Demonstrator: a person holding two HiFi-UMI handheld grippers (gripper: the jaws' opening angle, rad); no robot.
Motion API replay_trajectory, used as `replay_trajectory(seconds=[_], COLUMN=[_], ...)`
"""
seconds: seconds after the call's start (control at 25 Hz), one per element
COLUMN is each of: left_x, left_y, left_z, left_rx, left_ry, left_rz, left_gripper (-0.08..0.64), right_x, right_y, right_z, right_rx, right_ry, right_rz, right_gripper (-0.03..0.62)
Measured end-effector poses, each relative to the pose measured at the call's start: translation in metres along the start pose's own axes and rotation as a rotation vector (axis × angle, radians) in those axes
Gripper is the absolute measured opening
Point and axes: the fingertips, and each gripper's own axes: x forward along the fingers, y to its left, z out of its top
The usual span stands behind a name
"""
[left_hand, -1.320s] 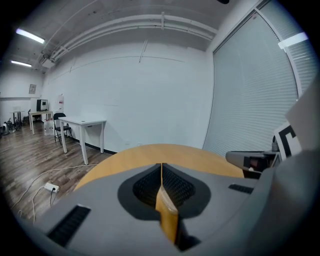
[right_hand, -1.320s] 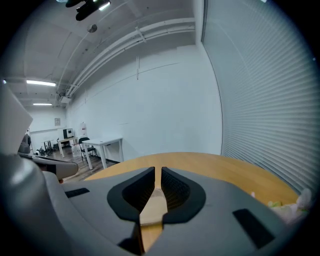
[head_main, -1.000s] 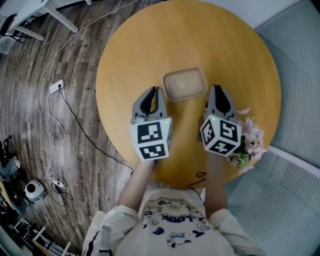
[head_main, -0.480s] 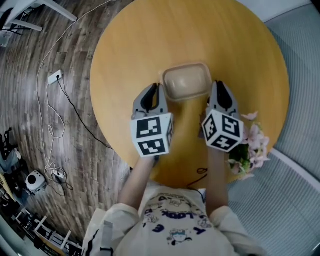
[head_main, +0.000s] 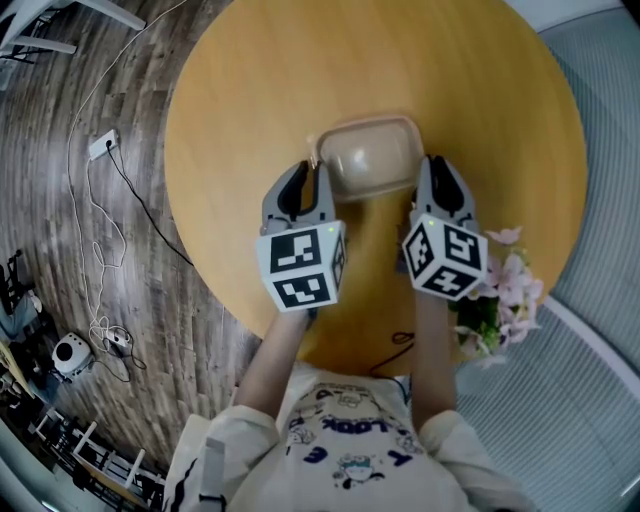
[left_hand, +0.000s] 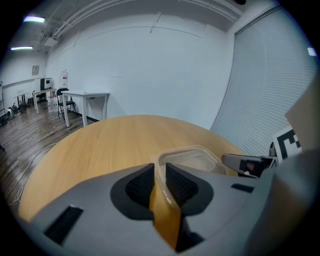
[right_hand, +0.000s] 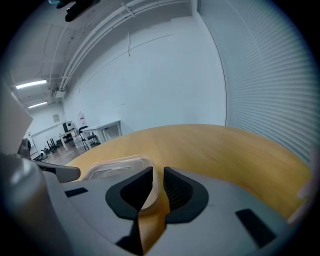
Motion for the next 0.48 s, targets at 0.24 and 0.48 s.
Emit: replay_trajectory(seconds=[0.24,0.48], left_x=[0.0054,0.0075], left_y=[-0.0025,0.0013], left_z=[-0.0064,-0.0009], left_rx=[-0.006,-0.012], left_ry=[0.023,0.0], left_rz=[0.004,0.014], left_gripper=[0.061,0.061], right_x=[0.0058,0.0084], right_y=[0.0002,0.0056], right_z=[-0.0041,-0.0016], right_rx=[0.021,0.063], right_ry=[0.007,0.006], right_rz=[0.028,0.062], right_gripper=[0.064,0.063])
